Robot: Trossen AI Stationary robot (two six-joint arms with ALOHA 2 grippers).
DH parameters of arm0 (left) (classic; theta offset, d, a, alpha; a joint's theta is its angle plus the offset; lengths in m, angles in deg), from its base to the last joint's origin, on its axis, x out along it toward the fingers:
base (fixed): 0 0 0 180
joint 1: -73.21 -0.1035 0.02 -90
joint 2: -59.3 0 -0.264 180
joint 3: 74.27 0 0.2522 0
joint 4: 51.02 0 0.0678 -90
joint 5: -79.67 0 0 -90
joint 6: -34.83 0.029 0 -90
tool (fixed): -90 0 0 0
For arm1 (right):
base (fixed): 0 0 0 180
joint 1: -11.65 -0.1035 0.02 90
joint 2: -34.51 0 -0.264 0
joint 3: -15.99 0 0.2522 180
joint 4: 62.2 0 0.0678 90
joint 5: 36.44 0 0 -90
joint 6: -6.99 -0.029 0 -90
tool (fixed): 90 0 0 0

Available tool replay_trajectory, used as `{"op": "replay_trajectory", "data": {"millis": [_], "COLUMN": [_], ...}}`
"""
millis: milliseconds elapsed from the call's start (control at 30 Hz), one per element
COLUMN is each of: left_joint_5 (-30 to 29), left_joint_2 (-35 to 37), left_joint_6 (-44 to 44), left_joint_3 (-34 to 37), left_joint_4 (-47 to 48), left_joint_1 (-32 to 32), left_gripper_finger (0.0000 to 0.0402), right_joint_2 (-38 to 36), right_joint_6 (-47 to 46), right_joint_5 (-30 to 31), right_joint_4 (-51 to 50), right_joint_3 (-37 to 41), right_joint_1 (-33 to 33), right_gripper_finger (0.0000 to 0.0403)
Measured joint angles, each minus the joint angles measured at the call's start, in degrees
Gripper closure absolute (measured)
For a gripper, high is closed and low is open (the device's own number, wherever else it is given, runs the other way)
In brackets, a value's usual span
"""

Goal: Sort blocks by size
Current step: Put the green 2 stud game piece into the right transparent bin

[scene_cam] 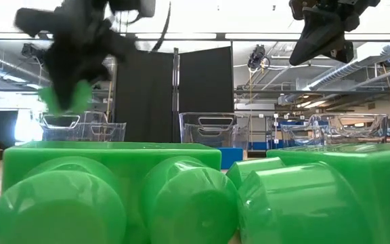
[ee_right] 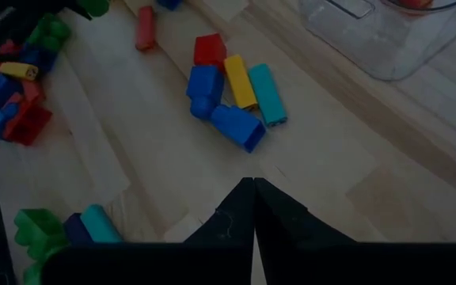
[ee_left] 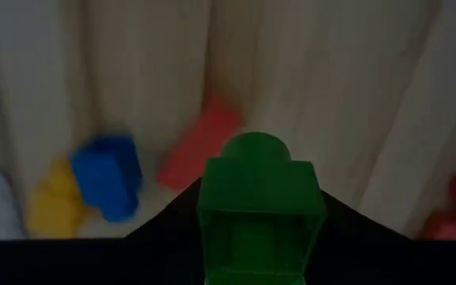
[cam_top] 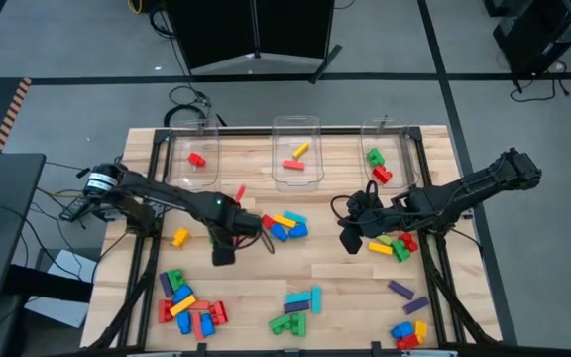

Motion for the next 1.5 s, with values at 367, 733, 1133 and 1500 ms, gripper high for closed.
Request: {"op": "replay_trajectory", "data": {"millis": [367, 733, 1133, 1500], "left_joint_5": [-3.36, 6.66, 6.57, 5.54], "left_joint_2": [0.58, 0.3, 0.32, 0.32], "left_joint_6": [7.36, 7.81, 6.69, 5.4], "left_joint_3": [-11.44, -11.12, -11.12, -11.1], "left_joint_4": [-16.15, -49.15, -63.58, -65.66], "left_joint_1": [-5.07, -11.85, -13.36, -13.18], "left_gripper_finger": [0.026, 0.026, 0.0258, 0.0248], "right_joint_2": [-0.06, -9.4, -10.61, -4.74], "right_joint_6": [9.6, 14.87, 18.38, 31.5], "right_joint_5": [0.02, 0.17, 3.37, 5.45], "right_joint_4": [7.68, 8.45, 18.13, 35.71], "right_joint_3": [0.0, 0.0, 4.82, 5.97], "right_joint_1": [0.0, 0.0, 0.03, 2.4], "right_gripper_finger": [0.0381, 0.0385, 0.0355, 0.0219]}}
